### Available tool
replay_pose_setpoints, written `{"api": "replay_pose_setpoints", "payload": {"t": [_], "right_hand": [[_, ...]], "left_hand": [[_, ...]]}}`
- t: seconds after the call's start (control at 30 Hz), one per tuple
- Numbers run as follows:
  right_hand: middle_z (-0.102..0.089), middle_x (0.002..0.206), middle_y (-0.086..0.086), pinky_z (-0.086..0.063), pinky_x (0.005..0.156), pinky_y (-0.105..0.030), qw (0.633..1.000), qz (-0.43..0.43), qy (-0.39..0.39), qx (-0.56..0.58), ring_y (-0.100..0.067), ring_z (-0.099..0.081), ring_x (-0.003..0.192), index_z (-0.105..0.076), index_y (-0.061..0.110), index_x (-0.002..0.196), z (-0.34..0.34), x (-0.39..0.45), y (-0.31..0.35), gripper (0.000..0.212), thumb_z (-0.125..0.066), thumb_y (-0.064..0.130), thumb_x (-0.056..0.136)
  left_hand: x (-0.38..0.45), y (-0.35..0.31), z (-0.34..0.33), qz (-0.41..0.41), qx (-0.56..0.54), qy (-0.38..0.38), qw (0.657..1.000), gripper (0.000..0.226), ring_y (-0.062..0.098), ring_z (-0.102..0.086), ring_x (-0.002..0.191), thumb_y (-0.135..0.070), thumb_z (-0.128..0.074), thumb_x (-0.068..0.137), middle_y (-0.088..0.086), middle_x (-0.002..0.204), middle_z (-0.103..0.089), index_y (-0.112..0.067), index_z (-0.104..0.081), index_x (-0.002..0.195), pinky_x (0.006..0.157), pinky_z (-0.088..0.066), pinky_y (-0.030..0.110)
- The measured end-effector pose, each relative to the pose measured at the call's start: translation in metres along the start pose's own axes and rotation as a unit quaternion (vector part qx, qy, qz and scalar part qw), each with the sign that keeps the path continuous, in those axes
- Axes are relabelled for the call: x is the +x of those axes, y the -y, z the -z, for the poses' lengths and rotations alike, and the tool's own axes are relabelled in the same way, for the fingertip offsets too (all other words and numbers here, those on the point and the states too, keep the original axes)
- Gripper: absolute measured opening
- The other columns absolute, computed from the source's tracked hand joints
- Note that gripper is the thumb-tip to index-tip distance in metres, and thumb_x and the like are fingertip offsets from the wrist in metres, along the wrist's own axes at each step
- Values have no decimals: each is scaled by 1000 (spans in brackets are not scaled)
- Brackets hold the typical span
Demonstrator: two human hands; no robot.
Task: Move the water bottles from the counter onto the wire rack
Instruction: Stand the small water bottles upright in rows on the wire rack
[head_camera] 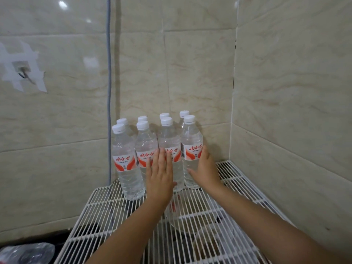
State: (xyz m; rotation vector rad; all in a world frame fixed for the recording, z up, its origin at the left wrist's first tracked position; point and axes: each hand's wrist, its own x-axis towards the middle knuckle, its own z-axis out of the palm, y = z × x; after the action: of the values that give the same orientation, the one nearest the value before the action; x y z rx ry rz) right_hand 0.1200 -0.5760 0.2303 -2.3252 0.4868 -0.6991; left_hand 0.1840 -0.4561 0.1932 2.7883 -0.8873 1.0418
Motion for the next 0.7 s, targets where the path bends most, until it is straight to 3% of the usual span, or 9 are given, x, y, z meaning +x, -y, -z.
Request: {"api": "replay_pose_setpoints", "payload": {"t": [0.07, 0.13, 0.2, 0.27, 0.33, 0.47, 0.53, 0.63, 0.7], "right_hand": [[-32, 143, -12, -40, 98, -25, 1000, -3, -20, -14, -22, -43, 127, -5, 8, 146, -3, -6, 1, 88, -65, 18, 83], [-32, 144, -11, -40, 98, -23, 999, 2, -41, -22, -21, -42, 128, -8, 8, 145, -6, -10, 3, 84, -64, 20, 84], [-33, 144, -9, -39, 99, -22, 998, 2, -53, -24, -19, -42, 128, -12, 9, 144, -8, -12, 4, 79, -63, 21, 85], [-34, 143, -8, -40, 99, -22, 998, -2, -56, -28, -18, -43, 126, -15, 10, 144, -9, -13, 5, 75, -62, 22, 86], [-35, 142, -9, -41, 96, -21, 998, -2, -56, -38, -17, -46, 123, -15, 10, 144, -10, -15, 4, 74, -60, 23, 87], [-34, 140, -10, -42, 95, -22, 996, -6, -40, -74, -18, -45, 121, -11, 10, 145, -9, -19, 5, 76, -58, 29, 88], [-34, 141, -14, -42, 96, -27, 992, -6, -57, -115, -23, -44, 122, -14, 7, 144, -8, -25, 7, 77, -59, 33, 87], [-44, 133, -21, -44, 95, -39, 981, 32, -94, -169, -33, -48, 117, -36, 0, 136, -9, -35, 13, 68, -67, 27, 81], [-50, 128, -24, -44, 95, -47, 976, 84, -92, -181, -39, -49, 116, -47, -2, 127, -14, -41, 22, 60, -70, 19, 77]], "left_hand": [[2, 1, -3, -14, -13, -22, 1000, 155, 30, 1, 143, -50, -88, 26, 19, 146, -28, -5, 0, 145, 115, 11, 37], [3, 2, -5, -20, -25, -36, 999, 157, 25, 16, 142, -49, -88, 29, 19, 151, -11, -6, 8, 145, 115, 11, 37], [3, 3, -8, -30, -38, -41, 998, 154, 24, 18, 142, -49, -88, 31, 15, 154, 13, -9, 8, 145, 116, 12, 37], [1, 2, -10, -36, -45, -36, 998, 152, 24, 17, 142, -49, -88, 33, 12, 153, 20, -11, 7, 146, 117, 12, 37], [-1, 2, -8, -37, -36, -28, 998, 151, 24, 16, 142, -51, -87, 34, 15, 155, 12, -12, 6, 146, 117, 12, 37], [-5, 3, -7, -3, -21, 9, 1000, 149, 25, 9, 144, -49, -88, 32, 16, 140, -33, -14, 1, 147, 115, 9, 40], [-10, 2, 7, 19, -9, 40, 999, 128, 29, -6, 143, -49, -85, 45, 18, 142, -38, -14, -13, 145, 115, 13, 40], [-23, 11, 36, 40, 1, 111, 993, 81, 24, 21, 137, -44, -43, 92, 11, 154, 14, -16, 11, 145, 106, 22, 40], [-34, 29, 51, 90, -13, 129, 987, 71, 24, 17, 142, -40, -34, 96, 6, 155, 15, -17, 11, 146, 111, 16, 41]]}}
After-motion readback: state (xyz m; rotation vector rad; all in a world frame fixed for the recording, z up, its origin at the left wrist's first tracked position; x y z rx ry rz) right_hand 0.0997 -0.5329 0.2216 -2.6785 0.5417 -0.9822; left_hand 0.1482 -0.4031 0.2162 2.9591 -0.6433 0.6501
